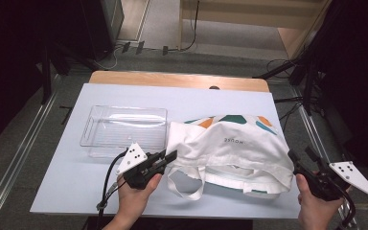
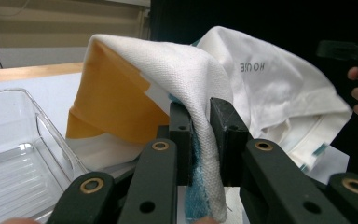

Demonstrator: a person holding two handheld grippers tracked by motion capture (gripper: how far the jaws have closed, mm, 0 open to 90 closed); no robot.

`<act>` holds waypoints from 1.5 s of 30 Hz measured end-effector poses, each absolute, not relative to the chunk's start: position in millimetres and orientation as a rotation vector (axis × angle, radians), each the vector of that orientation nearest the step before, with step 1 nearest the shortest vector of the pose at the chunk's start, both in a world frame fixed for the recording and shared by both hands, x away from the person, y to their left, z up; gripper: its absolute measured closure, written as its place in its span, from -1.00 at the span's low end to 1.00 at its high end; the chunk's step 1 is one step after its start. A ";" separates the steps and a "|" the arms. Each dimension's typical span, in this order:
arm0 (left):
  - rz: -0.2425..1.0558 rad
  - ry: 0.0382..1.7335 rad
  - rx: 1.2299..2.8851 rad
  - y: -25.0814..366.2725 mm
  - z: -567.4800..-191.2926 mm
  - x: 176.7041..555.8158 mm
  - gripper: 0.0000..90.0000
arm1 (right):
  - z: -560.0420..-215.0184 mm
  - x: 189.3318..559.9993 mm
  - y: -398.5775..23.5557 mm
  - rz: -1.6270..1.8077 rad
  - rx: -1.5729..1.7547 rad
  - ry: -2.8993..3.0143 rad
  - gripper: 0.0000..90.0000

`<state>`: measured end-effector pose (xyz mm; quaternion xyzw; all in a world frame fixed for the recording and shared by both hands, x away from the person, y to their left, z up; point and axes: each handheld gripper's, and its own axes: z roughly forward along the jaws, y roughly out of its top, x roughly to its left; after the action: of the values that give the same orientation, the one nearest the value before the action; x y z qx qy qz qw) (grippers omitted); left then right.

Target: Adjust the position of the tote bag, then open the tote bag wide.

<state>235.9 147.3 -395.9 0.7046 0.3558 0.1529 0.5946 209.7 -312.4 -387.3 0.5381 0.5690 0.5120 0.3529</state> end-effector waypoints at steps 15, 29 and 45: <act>0.341 0.854 1.609 149.1 -398.6 239.0 0.80 | -426.4 176.2 -276.7 1.235 1.450 1.570 -0.44; 0.339 0.869 1.600 149.7 -400.4 240.4 0.80 | -461.7 177.4 -264.1 1.019 1.387 1.668 -0.08; 0.411 0.891 1.670 147.8 -403.1 239.6 0.54 | -427.9 181.7 -279.5 1.338 1.349 1.513 0.74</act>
<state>239.6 147.8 -403.1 0.7104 0.3789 0.1750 0.5667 181.7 -279.5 -427.9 0.5207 0.5838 0.5162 0.3488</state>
